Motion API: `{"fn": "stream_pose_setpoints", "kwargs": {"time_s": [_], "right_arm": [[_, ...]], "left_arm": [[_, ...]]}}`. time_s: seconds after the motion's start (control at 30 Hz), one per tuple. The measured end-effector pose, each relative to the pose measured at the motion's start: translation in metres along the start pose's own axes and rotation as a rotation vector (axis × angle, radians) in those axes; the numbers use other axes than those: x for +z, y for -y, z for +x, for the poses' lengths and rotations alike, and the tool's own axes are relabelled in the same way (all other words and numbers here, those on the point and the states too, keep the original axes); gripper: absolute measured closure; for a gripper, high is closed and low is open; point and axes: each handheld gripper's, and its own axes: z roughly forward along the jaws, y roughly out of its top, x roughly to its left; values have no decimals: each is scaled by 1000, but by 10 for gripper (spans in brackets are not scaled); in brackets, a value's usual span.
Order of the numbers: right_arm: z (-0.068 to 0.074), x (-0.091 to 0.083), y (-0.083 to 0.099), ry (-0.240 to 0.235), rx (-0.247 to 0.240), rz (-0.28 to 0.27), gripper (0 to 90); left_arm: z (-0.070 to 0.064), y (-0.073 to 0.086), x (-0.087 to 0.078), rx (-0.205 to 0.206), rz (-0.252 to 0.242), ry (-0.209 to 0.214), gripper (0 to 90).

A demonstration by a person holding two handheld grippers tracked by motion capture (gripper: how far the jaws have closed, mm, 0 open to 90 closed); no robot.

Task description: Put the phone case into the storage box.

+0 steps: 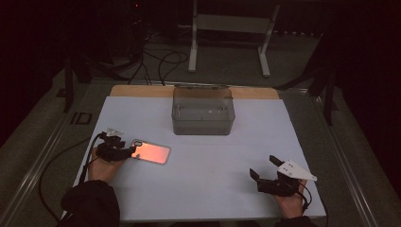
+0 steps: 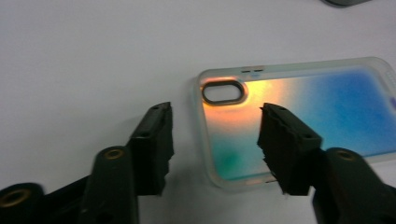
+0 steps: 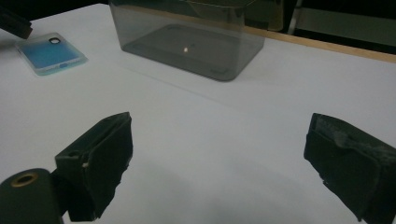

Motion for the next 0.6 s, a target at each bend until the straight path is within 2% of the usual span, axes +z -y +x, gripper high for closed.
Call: {"fn": "stream_pose_setpoints", "kwargs": {"time_s": [0.13, 0.33, 0.43, 0.5, 0.6], "right_arm": [[0, 0, 0, -1, -2, 0, 80], [0, 0, 0, 0, -3, 1, 80], [0, 0, 0, 0, -3, 1, 80], [0, 0, 0, 1, -5, 0, 80], [0, 1, 0, 0, -6, 1, 81]], "left_arm": [[2, 0, 2, -28, 3, 33, 597], [3, 1, 5, -44, 39, 41, 689], [3, 2, 8, -51, 61, 22, 742], [4, 3, 8, -61, 59, 24, 760], [4, 3, 7, -58, 61, 2, 816]]}}
